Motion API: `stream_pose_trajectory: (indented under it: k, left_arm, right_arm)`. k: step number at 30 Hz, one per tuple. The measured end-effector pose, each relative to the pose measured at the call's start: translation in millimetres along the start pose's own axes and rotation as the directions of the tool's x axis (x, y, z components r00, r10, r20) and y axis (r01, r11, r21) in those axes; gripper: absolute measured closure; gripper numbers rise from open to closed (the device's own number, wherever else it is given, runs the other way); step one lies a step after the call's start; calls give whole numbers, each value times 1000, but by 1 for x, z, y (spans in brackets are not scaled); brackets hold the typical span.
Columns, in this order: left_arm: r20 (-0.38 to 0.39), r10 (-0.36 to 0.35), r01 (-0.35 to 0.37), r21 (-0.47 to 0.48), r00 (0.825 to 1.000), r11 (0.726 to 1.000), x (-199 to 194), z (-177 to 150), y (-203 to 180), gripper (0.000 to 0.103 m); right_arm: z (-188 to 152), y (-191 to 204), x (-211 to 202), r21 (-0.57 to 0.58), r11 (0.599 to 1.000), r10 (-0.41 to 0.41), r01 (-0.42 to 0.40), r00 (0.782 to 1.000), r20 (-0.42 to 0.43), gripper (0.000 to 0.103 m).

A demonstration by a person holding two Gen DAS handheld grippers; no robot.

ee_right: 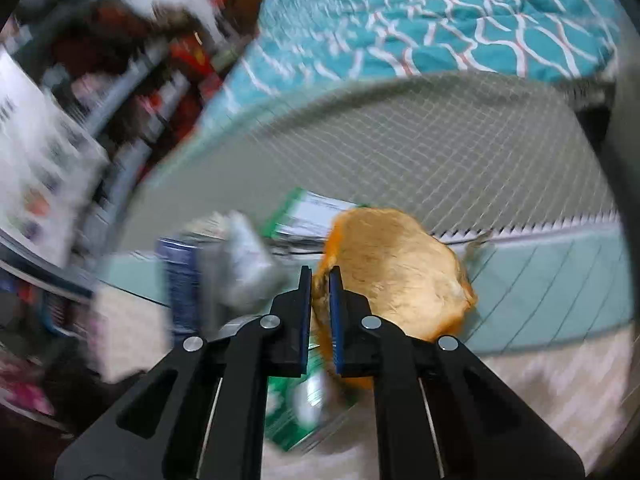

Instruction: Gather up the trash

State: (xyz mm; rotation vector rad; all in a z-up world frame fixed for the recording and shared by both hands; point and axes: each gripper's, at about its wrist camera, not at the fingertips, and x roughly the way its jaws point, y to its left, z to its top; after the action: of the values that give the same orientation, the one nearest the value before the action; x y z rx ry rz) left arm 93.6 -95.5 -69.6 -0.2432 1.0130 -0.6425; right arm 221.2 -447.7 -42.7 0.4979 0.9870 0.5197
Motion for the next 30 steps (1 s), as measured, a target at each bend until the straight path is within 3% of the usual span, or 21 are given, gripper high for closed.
stream_pose_trajectory:
  k: [1,9,13,16,18,21,22,23,24,27,30]
  left_arm:
    - [-4,-7,7,4,1000,1000,1,0,-2,21]
    - [-21,-38,39,55,999,998,2,-8,-22,21]
    - [-5,-44,44,77,999,996,-8,-10,-28,20]
    - [2,-36,36,78,999,996,-13,-13,-27,20]
    - [-4,-27,27,68,1000,997,-14,-16,-24,19]
    - [-10,-18,18,62,1000,998,-19,-20,-20,20]
    - [-8,-14,14,65,1000,998,-22,-23,-19,19]
    - [-6,-11,12,69,1000,998,-25,-25,-19,19]
    - [-3,-8,8,73,1000,997,-27,-27,-19,19]
    - [-4,-4,4,73,1000,997,-30,-33,-15,18]
    - [-28,-9,11,70,1000,997,-25,-36,-13,18]
  right_arm:
    - [-13,4,-15,6,998,55,-55,998,38,92]
    - [-102,39,-81,-95,990,126,-108,971,204,94]
    - [-148,57,-76,-161,979,155,-129,974,167,94]
    - [-180,69,-50,-197,980,55,-31,992,114,90]
    - [-195,68,-28,-188,980,76,-66,996,43,90]
    - [-201,60,-22,-129,982,142,-139,990,13,76]
    - [-201,58,-28,-121,981,158,-152,986,44,62]
    - [-202,56,-35,-111,979,183,-173,980,85,29]
    - [-201,52,-47,-100,973,220,-208,965,141,18]
    - [-193,43,-63,-88,966,255,-242,948,189,22]
    - [-170,12,-68,40,978,190,-207,948,253,29]
